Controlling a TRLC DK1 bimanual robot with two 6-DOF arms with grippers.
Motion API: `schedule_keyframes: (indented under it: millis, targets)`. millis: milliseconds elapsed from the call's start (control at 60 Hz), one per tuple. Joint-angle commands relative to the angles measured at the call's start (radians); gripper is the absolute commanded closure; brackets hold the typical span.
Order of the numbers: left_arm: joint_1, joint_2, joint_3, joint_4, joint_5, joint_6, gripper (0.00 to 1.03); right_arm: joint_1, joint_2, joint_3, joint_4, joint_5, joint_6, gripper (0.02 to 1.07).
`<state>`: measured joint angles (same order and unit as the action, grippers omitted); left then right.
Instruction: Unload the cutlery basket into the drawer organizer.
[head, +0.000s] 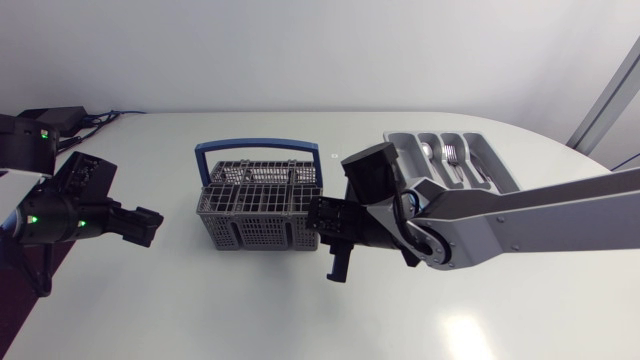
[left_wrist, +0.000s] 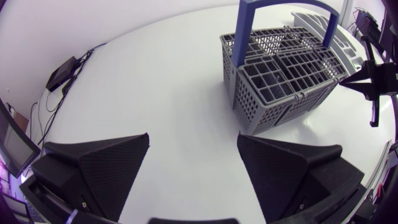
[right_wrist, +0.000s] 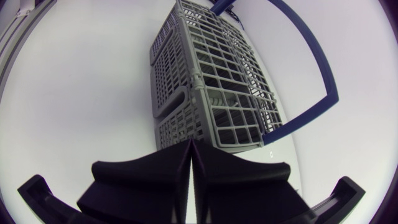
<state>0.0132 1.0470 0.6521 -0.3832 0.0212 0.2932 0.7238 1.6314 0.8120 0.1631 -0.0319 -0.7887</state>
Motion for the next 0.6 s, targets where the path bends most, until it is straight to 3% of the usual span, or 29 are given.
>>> schedule_keyframes:
  millis: [0,183,383,583]
  targets:
    - [0.002,-0.004,-0.022,0.009,0.005,0.023,0.04,-0.014,0.022,0.015,0.021,0.004,-0.006,1.01]
    - [-0.005,-0.005,-0.019,0.01,0.005,0.02,0.04,-0.006,0.005,-0.007,0.024,0.003,0.0,1.01]
    - [0.007,-0.031,-0.019,0.001,0.016,0.023,0.04,0.039,-0.151,-0.077,-0.042,0.036,0.016,1.01]
    - [0.028,-0.058,-0.006,-0.005,0.045,0.02,0.04,-0.112,-0.312,-0.131,-0.077,0.058,0.037,0.99]
